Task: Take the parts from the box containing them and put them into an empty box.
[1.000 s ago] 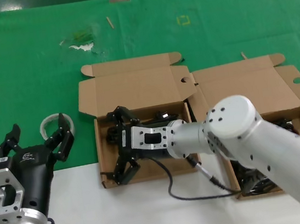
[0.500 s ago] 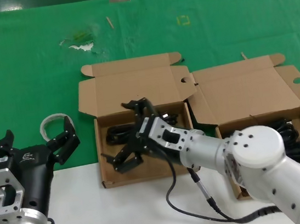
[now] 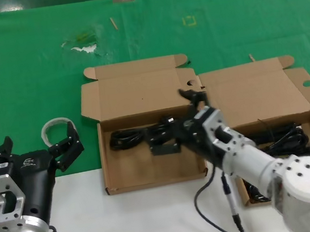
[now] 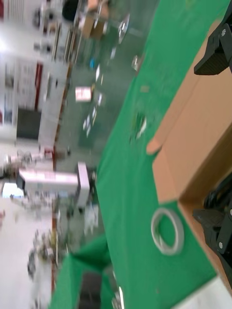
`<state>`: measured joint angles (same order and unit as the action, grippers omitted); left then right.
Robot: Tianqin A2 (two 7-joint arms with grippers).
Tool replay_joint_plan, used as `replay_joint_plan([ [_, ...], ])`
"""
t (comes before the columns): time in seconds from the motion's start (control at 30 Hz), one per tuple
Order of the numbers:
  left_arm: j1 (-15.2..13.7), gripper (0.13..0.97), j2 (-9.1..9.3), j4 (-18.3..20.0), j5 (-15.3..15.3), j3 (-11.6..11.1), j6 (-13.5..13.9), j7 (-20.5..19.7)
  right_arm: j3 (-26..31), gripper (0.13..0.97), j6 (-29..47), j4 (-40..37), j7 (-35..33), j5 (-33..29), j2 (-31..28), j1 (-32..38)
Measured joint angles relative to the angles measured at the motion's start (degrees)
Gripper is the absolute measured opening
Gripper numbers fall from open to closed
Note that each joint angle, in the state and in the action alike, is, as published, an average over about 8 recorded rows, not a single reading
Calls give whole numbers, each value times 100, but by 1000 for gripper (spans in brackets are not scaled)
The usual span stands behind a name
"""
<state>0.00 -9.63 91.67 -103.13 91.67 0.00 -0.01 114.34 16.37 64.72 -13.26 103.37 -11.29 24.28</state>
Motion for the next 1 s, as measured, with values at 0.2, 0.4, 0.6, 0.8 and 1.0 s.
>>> replay_joint_plan([
  [0.2,0,966,0,0,0,0,0,0,-528,966,-381,628,308,-6,-137,-565],
  [0.4,0,966,0,0,0,0,0,0,-1057,966,-763,1257,619,-11,-275,-1132],
  [0.6,0,966,0,0,0,0,0,0,-1584,966,-1144,1883,926,-16,-412,-1697],
  [0.8,0,966,0,0,0,0,0,2,-1976,966,-1427,2350,1156,-21,-514,-2117],
  [1.0,0,966,0,0,0,0,0,3,-2043,966,-1476,2430,1195,-22,-532,-2189],
])
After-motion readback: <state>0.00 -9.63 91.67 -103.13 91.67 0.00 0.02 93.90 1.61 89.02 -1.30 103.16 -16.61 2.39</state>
